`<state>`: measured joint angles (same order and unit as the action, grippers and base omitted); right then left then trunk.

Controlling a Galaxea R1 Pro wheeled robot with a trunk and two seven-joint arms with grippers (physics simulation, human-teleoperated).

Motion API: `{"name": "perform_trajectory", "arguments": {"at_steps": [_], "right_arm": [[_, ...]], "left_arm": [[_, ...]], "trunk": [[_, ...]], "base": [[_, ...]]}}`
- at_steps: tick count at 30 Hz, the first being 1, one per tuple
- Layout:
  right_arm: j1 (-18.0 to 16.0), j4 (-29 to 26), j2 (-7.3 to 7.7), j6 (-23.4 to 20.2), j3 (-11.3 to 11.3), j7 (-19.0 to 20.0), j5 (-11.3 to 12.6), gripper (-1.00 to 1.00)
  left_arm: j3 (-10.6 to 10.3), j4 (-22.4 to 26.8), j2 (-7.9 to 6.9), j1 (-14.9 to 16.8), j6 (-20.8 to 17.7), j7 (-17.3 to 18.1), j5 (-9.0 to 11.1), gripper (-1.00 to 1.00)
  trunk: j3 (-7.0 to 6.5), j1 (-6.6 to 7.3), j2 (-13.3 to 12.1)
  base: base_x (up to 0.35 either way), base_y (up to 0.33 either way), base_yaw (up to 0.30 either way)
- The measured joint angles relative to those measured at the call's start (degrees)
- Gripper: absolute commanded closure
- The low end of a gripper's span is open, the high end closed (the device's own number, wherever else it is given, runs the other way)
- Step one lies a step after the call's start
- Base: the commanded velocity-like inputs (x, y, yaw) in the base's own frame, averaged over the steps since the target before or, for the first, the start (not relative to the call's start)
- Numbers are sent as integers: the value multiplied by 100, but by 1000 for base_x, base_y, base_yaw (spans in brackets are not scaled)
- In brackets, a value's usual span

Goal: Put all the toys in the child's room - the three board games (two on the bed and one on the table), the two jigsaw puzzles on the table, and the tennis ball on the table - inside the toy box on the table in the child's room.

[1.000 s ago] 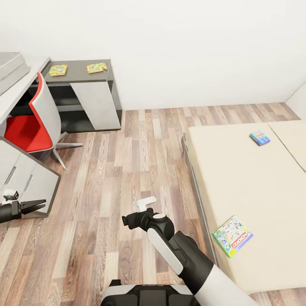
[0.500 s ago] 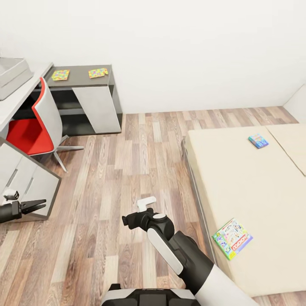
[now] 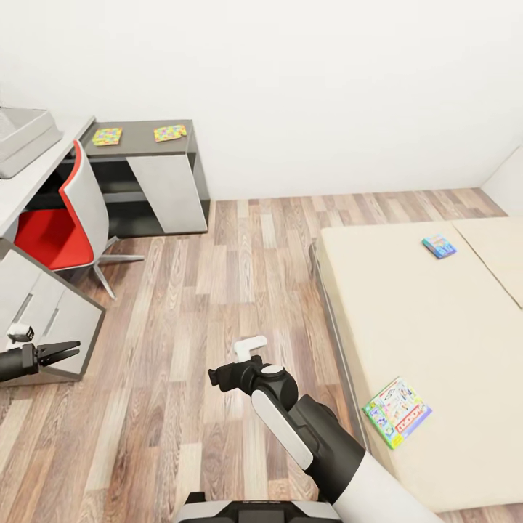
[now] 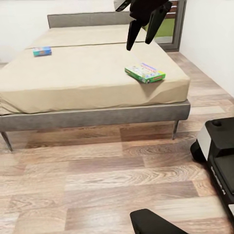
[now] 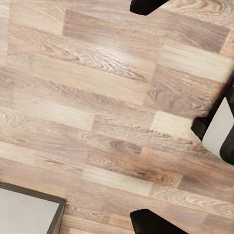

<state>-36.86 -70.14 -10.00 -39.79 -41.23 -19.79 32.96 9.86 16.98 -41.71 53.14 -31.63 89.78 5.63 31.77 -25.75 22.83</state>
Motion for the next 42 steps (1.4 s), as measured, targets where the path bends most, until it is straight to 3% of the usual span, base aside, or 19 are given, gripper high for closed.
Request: {"name": "perform_trajectory", "arguments": {"at_steps": [42], "right_arm": [[0, 107, 0, 7, -9, 1, -15, -100]], "left_arm": [[0, 0, -2, -1, 7, 0, 8, -100]], "trunk": [[-395, 0, 0]], "base": [[0, 0, 1]]}}
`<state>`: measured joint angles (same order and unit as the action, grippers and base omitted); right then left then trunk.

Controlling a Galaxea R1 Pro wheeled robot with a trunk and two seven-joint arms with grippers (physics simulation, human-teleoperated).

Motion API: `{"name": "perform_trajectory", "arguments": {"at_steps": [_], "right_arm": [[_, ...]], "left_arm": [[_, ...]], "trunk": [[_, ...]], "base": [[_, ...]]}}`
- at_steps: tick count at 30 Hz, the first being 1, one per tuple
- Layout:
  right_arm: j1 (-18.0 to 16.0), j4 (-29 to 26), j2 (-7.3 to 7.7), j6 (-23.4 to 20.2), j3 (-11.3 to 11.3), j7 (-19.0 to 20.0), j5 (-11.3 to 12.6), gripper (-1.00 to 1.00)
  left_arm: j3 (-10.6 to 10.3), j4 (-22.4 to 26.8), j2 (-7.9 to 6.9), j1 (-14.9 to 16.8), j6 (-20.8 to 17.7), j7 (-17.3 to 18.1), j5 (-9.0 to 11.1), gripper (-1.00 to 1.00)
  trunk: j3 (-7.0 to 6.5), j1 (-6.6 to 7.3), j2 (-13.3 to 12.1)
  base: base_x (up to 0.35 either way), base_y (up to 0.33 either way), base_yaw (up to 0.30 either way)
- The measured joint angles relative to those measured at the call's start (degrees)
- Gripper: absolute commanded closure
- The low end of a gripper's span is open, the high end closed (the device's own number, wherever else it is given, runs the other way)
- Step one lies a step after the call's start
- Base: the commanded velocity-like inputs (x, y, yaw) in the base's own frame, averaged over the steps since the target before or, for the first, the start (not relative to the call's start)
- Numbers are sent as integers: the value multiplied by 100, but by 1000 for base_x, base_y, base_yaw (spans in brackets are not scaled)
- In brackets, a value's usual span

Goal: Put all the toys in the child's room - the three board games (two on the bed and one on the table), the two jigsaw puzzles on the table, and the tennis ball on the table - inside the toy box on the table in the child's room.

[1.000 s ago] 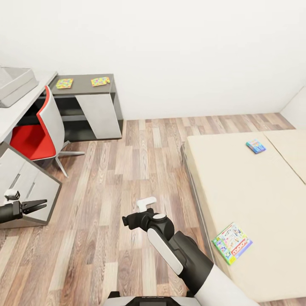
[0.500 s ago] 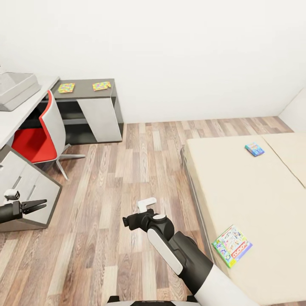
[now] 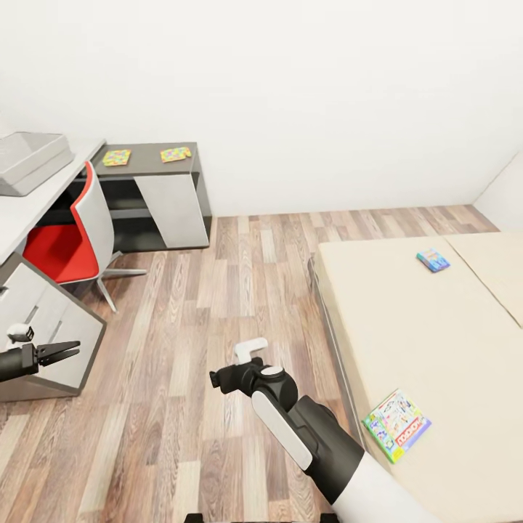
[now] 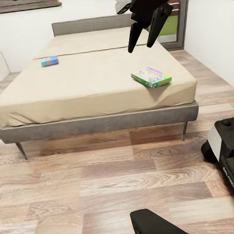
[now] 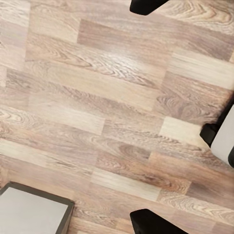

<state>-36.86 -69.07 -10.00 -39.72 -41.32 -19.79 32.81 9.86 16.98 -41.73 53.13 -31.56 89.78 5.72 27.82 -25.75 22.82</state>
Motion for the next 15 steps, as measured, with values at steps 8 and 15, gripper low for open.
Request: {"name": "perform_trajectory", "arguments": {"at_steps": [8, 15], "right_arm": [[0, 4, 0, 2, 0, -2, 1, -100], [-1, 10, 0, 2, 0, 0, 1, -100]], "left_arm": [[6, 0, 0, 0, 9, 0, 1, -100], [4, 0, 0, 0, 9, 0, 1, -100]], "trunk": [[-75, 0, 0], [-141, 0, 0]], "base": [[0, 0, 52], [0, 0, 68]]}}
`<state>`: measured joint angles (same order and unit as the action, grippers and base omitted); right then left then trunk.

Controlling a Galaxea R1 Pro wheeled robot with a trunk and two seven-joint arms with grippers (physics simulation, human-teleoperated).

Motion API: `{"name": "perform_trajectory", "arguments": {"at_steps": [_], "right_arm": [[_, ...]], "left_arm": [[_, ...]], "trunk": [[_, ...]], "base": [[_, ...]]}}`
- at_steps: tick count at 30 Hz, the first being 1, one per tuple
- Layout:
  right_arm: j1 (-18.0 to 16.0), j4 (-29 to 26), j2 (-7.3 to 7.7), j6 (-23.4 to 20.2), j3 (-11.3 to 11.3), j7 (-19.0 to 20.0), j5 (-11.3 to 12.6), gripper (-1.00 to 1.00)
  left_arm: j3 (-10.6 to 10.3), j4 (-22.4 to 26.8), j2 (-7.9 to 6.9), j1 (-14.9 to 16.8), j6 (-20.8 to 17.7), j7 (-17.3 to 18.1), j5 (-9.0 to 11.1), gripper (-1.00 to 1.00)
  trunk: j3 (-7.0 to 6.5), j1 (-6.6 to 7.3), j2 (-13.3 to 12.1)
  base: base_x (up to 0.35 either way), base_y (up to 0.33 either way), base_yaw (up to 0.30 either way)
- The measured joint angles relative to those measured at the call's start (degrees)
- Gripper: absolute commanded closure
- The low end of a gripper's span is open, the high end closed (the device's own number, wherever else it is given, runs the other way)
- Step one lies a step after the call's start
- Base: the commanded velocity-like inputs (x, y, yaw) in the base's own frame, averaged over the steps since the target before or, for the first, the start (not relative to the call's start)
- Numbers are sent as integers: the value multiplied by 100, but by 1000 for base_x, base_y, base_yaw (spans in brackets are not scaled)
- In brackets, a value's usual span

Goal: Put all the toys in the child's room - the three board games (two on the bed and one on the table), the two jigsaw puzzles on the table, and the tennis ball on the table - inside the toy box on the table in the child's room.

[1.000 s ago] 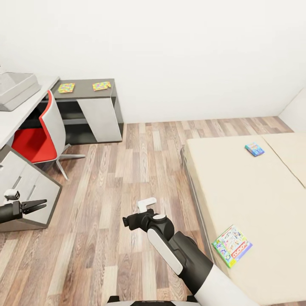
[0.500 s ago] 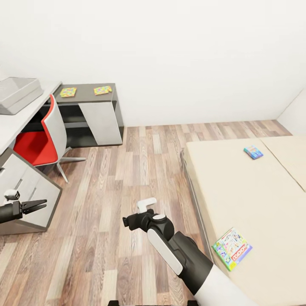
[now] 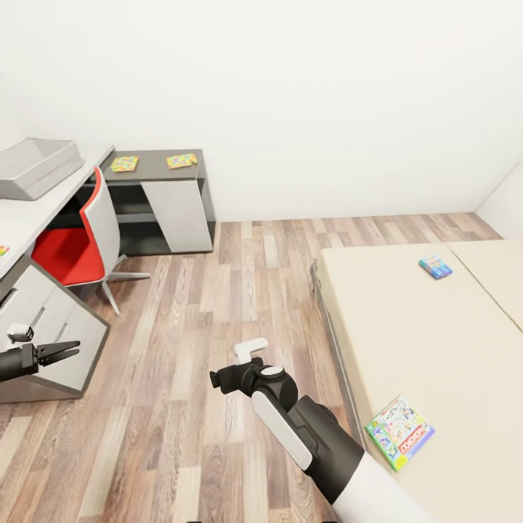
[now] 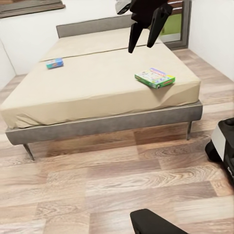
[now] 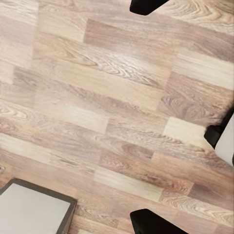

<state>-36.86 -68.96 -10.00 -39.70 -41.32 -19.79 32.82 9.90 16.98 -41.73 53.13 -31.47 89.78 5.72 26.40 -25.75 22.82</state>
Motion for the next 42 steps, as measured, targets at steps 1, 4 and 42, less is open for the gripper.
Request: {"name": "perform_trajectory", "arguments": {"at_steps": [1, 4, 42], "right_arm": [[0, 3, 0, 0, 0, 2, 3, -100], [1, 22, 0, 0, 0, 2, 0, -100], [1, 73, 0, 0, 0, 0, -6, -100]], "left_arm": [[-1, 0, 0, 2, 0, 0, 0, -100], [-1, 0, 0, 0, 0, 0, 0, -100], [1, -9, 4, 4, 0, 0, 0, -100]], "trunk": [[-9, 0, 0], [-38, 0, 0], [-395, 0, 0]], "base": [[0, 0, 71], [0, 0, 71], [0, 0, 77]]}}
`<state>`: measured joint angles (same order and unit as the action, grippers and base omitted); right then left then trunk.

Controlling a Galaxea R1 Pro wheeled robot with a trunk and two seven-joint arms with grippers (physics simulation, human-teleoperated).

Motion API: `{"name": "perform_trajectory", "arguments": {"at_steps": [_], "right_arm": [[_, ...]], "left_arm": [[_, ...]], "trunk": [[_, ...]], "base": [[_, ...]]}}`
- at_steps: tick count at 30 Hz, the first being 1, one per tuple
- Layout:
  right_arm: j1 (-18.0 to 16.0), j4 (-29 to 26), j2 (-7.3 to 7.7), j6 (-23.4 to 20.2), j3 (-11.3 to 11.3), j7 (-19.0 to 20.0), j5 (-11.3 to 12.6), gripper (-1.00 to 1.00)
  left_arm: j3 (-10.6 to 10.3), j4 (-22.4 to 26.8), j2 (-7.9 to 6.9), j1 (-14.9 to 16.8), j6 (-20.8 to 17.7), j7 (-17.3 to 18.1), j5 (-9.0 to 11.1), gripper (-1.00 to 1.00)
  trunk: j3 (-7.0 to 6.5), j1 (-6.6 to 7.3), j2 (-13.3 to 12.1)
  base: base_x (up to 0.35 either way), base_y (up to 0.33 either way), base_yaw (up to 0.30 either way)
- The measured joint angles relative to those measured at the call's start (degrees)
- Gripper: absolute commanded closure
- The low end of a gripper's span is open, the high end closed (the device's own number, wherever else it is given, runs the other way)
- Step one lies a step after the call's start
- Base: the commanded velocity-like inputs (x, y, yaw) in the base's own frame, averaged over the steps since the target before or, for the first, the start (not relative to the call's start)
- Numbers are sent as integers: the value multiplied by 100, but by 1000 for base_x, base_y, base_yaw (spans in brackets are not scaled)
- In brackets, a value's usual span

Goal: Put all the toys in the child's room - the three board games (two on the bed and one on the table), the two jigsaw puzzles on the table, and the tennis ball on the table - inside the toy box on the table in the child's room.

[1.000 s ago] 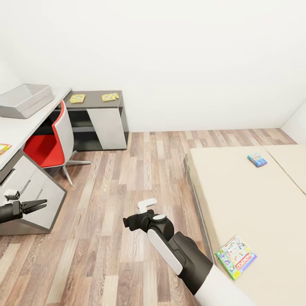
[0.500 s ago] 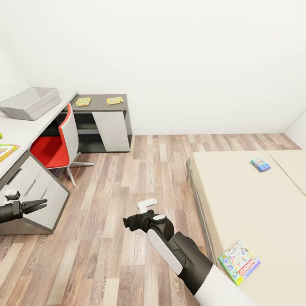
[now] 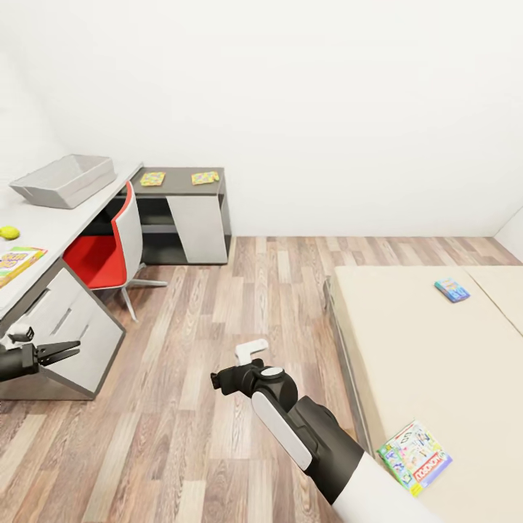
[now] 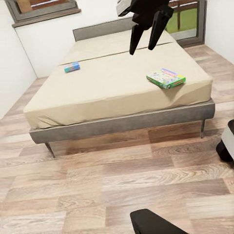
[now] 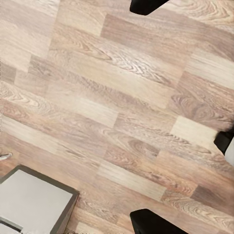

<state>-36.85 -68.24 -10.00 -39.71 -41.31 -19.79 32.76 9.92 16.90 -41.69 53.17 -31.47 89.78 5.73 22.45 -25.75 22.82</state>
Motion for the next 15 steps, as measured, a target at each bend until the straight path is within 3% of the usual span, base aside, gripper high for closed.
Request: {"name": "perform_trajectory", "arguments": {"at_steps": [15], "right_arm": [[0, -4, 0, 0, 0, 6, 0, -100]], "left_arm": [[-5, 0, 4, -2, 0, 0, -1, -100]], "trunk": [[-141, 0, 0]], "base": [[0, 0, 40]]}}
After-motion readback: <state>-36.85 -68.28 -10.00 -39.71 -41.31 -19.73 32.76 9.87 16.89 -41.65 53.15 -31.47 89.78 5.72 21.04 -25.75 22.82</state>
